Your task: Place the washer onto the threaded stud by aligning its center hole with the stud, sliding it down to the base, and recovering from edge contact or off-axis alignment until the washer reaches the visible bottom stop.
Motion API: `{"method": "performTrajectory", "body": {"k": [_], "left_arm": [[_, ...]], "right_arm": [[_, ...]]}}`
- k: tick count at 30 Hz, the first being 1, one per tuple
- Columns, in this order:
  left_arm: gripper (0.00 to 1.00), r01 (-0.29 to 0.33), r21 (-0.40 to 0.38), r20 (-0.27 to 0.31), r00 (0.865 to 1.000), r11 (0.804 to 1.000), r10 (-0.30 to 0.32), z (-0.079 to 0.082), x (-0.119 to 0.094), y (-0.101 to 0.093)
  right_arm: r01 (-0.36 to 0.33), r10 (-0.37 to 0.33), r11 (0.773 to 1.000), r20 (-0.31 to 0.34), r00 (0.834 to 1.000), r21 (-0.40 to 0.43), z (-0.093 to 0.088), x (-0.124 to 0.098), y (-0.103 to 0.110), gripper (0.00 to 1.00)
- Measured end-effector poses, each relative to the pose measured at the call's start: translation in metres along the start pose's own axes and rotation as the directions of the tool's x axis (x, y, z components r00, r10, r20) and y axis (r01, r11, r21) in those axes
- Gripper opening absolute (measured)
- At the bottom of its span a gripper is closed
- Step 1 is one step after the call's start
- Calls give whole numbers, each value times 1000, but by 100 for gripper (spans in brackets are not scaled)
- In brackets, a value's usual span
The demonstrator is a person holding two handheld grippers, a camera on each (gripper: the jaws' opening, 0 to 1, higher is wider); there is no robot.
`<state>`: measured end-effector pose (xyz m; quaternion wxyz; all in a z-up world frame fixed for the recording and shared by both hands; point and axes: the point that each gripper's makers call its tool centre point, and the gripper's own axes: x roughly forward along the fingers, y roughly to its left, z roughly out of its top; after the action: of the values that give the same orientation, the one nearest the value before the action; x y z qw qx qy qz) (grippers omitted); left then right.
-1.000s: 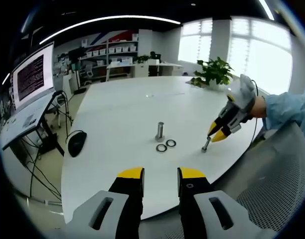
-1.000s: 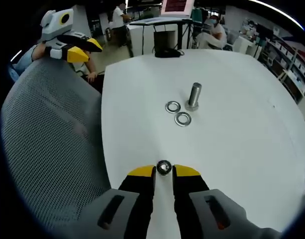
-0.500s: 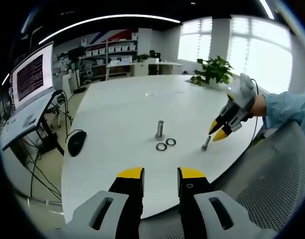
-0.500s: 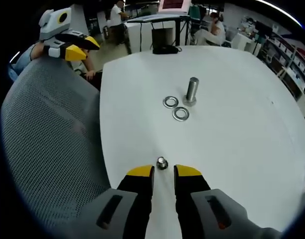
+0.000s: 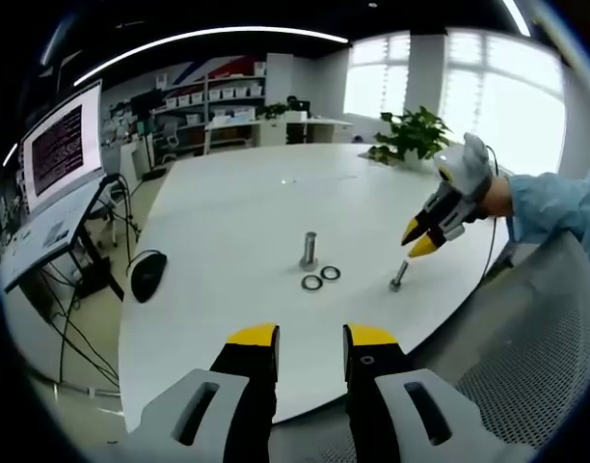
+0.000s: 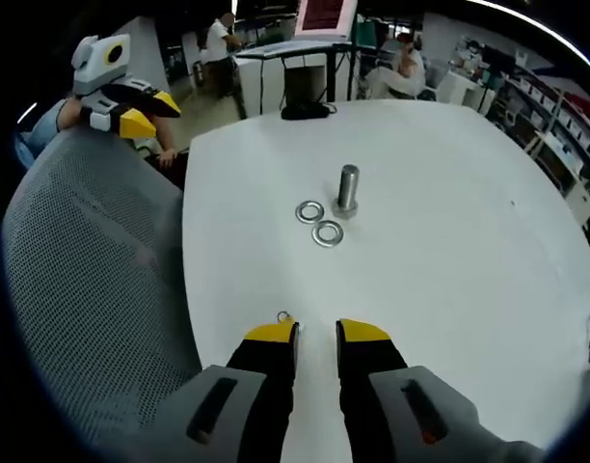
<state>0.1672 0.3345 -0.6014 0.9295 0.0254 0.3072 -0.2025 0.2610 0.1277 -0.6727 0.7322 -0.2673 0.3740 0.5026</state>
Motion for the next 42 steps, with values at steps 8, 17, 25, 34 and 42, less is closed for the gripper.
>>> {"method": "performTrajectory", "body": {"k": [8,17,25,34,42], "left_arm": [[24,2,1,-5,1000,1000,-2,-1,0,0],[23,11,21,-34,999,1000,-11,-5,2,-2],[20,7,3,-26,1000,1000,-7,-5,1,3],[18,7,-10,-10,1000,1000,-7,-3,0,6],[15,15,-31,0,1000,999,-15,-3,-1,11]], "right_arm": [[-1,0,995,-12,1000,-104,26,4,-14,17],[-52,45,984,-41,998,-173,55,29,-22,17],[-114,87,962,-116,989,-247,69,68,-21,17],[-155,118,962,-169,979,-226,63,103,-24,16],[-200,145,948,-224,964,-247,52,118,-21,16]]}}
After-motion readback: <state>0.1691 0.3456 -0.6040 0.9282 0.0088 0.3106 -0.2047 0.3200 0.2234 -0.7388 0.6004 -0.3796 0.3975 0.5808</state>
